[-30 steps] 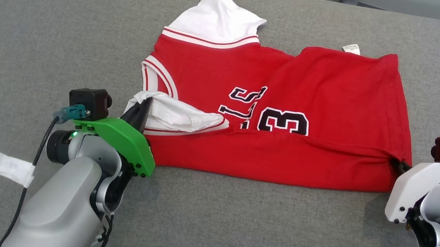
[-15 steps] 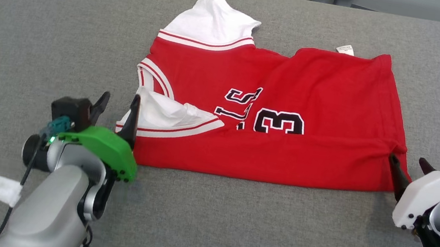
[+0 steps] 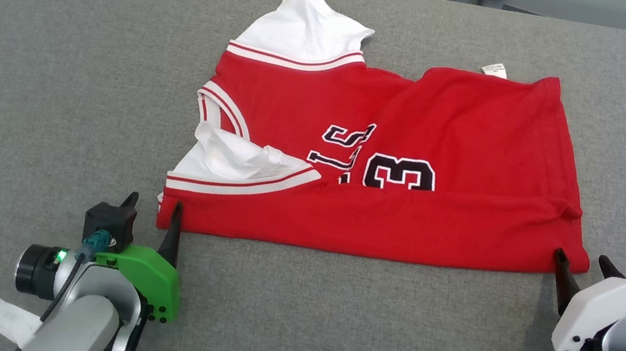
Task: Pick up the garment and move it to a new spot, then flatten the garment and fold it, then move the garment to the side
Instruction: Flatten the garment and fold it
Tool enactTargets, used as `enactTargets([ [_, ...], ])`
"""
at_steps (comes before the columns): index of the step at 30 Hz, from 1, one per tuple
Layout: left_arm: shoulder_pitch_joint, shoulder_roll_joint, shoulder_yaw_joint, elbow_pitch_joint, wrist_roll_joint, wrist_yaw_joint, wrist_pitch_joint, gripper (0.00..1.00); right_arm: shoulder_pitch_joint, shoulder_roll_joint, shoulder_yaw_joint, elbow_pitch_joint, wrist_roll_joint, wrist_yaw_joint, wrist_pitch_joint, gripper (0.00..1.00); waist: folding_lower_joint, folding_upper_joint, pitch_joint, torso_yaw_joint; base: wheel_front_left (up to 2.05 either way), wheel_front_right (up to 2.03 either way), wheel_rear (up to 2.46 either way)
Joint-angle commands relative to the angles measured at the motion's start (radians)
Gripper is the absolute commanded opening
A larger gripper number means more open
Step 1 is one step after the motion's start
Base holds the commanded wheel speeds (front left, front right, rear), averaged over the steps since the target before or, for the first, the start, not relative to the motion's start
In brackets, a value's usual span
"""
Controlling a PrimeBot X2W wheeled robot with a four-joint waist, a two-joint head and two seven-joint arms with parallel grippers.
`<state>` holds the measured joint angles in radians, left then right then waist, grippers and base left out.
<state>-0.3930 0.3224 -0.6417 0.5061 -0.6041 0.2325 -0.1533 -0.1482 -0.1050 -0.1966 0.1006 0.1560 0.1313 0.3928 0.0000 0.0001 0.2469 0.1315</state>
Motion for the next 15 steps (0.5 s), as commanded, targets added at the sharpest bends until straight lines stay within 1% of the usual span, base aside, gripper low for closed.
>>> enactTargets([
  [1, 0.010, -0.001, -0.006, 0.008, 0.010, 0.004, 0.005, 1.00, -0.013, 0.007, -0.007, 0.019, -0.014, -0.001, -0.012, 1.00, 0.0000, -0.0001, 0.001, 0.001, 0.00, 0.00, 0.00],
  [8, -0.021, -0.013, -0.031, 0.055, 0.019, -0.004, 0.030, 1.00, -0.052, 0.024, -0.004, 0.088, -0.028, -0.001, -0.016, 1.00, 0.0000, -0.0001, 0.013, -0.001, 0.00, 0.00, 0.00],
  [15, -0.053, -0.045, -0.045, 0.094, -0.002, -0.036, 0.041, 1.00, -0.072, 0.022, 0.001, 0.143, -0.042, -0.001, -0.017, 1.00, 0.0000, -0.0001, 0.024, -0.002, 0.00, 0.00, 0.00],
])
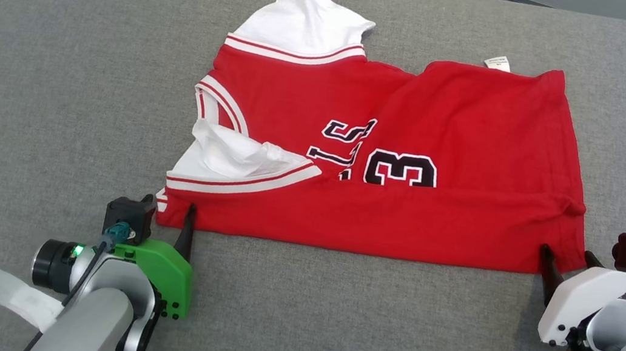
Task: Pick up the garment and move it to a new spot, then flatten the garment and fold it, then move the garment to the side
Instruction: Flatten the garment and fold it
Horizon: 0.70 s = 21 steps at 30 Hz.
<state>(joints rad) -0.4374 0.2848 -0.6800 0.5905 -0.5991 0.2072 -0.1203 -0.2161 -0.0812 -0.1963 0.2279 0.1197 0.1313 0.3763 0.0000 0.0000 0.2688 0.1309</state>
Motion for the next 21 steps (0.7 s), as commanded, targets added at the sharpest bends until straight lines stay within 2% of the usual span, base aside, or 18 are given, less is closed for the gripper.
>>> enactTargets([
  [1, -0.011, -0.009, -0.009, 0.016, -0.008, -0.017, 0.011, 1.00, -0.006, -0.002, 0.002, 0.020, -0.009, -0.001, -0.002, 1.00, 0.0000, 0.0000, 0.003, -0.003, 0.00, 0.00, 0.00],
  [4, -0.016, -0.014, -0.017, 0.027, -0.012, -0.027, 0.025, 0.99, -0.005, -0.001, 0.005, 0.036, -0.012, -0.001, 0.007, 1.00, 0.0000, 0.0000, 0.006, -0.006, 0.00, 0.00, 0.00],
  [5, -0.016, -0.017, -0.021, 0.033, -0.012, -0.030, 0.029, 0.50, -0.005, 0.000, 0.008, 0.042, -0.010, -0.001, 0.008, 1.00, 0.0000, 0.0000, 0.007, -0.008, 0.00, 0.00, 0.00],
  [6, -0.013, -0.021, -0.027, 0.044, -0.016, -0.038, 0.035, 0.00, -0.009, 0.002, 0.015, 0.054, -0.005, -0.001, 0.011, 0.09, 0.0000, 0.0000, 0.008, -0.012, 0.00, 0.00, 0.00],
  [7, -0.002, -0.020, -0.029, 0.056, -0.024, -0.044, 0.036, 0.00, -0.006, 0.000, 0.022, 0.065, 0.008, -0.002, 0.007, 0.00, 0.0000, 0.0000, 0.005, -0.016, 0.00, 0.00, 0.00],
  [13, 0.037, -0.006, -0.013, 0.038, -0.054, -0.043, 0.027, 0.00, 0.039, 0.008, -0.005, 0.006, 0.064, -0.002, 0.004, 0.00, 0.0000, 0.0000, -0.036, -0.008, 0.00, 0.00, 0.00],
  [21, 0.113, 0.056, -0.010, -0.087, -0.072, -0.033, 0.057, 0.00, 0.180, 0.015, -0.051, -0.165, 0.110, -0.002, 0.064, 0.00, 0.0000, 0.0000, -0.085, 0.003, 0.00, 0.00, 0.00],
])
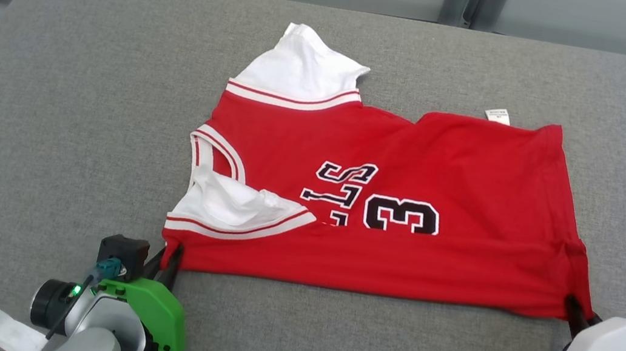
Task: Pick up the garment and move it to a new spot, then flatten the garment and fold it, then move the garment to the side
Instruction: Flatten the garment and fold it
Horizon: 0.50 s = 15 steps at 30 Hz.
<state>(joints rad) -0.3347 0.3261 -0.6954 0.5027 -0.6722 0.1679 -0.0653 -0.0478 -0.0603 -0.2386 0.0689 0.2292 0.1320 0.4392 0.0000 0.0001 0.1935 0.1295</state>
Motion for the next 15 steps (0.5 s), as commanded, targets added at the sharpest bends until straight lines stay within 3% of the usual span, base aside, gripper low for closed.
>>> enactTargets([
  [1, 0.022, 0.024, 0.006, -0.020, 0.000, 0.013, 0.007, 0.00, 0.032, -0.004, -0.014, -0.028, 0.004, -0.003, 0.012, 0.00, 0.0000, -0.0001, -0.015, 0.005, 0.00, 0.00, 0.00],
  [7, 0.101, 0.069, -0.015, -0.151, 0.005, 0.026, 0.026, 0.00, 0.149, 0.002, -0.038, -0.134, -0.006, -0.003, 0.087, 0.00, 0.0000, -0.0001, -0.042, 0.003, 0.00, 0.00, 0.00],
  [15, 0.229, 0.093, -0.023, -0.254, -0.009, 0.095, 0.035, 0.00, 0.260, 0.008, -0.035, -0.163, 0.039, -0.002, 0.104, 0.00, 0.0000, -0.0001, -0.057, -0.016, 0.00, 0.00, 0.00],
])
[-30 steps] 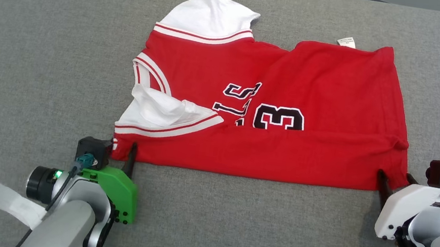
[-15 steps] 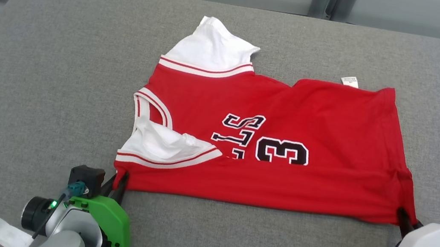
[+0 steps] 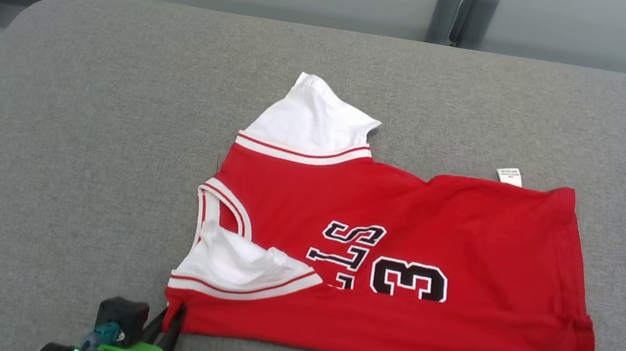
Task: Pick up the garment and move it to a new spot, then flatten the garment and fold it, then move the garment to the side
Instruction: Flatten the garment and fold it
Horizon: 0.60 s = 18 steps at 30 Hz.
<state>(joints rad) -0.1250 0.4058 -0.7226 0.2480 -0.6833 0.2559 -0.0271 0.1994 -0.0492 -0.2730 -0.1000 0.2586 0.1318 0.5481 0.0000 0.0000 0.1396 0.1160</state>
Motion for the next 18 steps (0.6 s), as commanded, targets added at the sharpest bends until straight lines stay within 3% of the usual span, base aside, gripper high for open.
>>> enactTargets([
  [1, 0.032, 0.014, 0.001, -0.005, 0.002, 0.013, -0.010, 0.00, 0.021, -0.004, 0.007, 0.015, 0.020, -0.002, -0.010, 0.00, 0.0000, 0.0000, -0.007, -0.003, 0.00, 0.00, 0.00],
  [2, 0.042, 0.015, -0.001, -0.008, 0.003, 0.015, -0.014, 0.00, 0.024, -0.004, 0.011, 0.023, 0.021, -0.002, -0.021, 0.02, 0.0000, 0.0000, -0.009, -0.003, 0.00, 0.00, 0.00],
  [3, 0.051, 0.014, -0.004, -0.010, 0.005, 0.018, -0.019, 0.37, 0.024, -0.004, 0.015, 0.031, 0.018, -0.002, -0.035, 0.82, 0.0000, 0.0000, -0.012, -0.003, 0.00, 0.00, 0.00],
  [4, 0.054, 0.012, -0.004, -0.011, 0.010, 0.020, -0.032, 1.00, 0.025, -0.004, 0.015, 0.043, 0.015, -0.002, -0.050, 1.00, 0.0000, 0.0000, -0.015, -0.002, 0.00, 0.00, 0.00],
  [8, 0.069, 0.000, 0.007, -0.003, 0.016, 0.030, -0.083, 1.00, 0.020, -0.003, 0.023, 0.071, -0.004, -0.002, -0.106, 1.00, 0.0000, 0.0000, -0.031, 0.003, 0.00, 0.00, 0.00],
  [13, 0.074, -0.026, 0.064, 0.005, 0.004, 0.039, -0.196, 1.00, -0.006, -0.003, 0.023, 0.113, -0.015, -0.002, -0.232, 1.00, 0.0000, 0.0000, -0.068, 0.012, 0.00, 0.00, 0.00],
  [18, 0.069, -0.049, 0.133, -0.012, 0.042, 0.027, -0.237, 1.00, -0.013, -0.002, 0.067, 0.162, -0.035, -0.002, -0.387, 1.00, 0.0000, 0.0000, -0.131, 0.023, 0.00, 0.00, 0.00],
])
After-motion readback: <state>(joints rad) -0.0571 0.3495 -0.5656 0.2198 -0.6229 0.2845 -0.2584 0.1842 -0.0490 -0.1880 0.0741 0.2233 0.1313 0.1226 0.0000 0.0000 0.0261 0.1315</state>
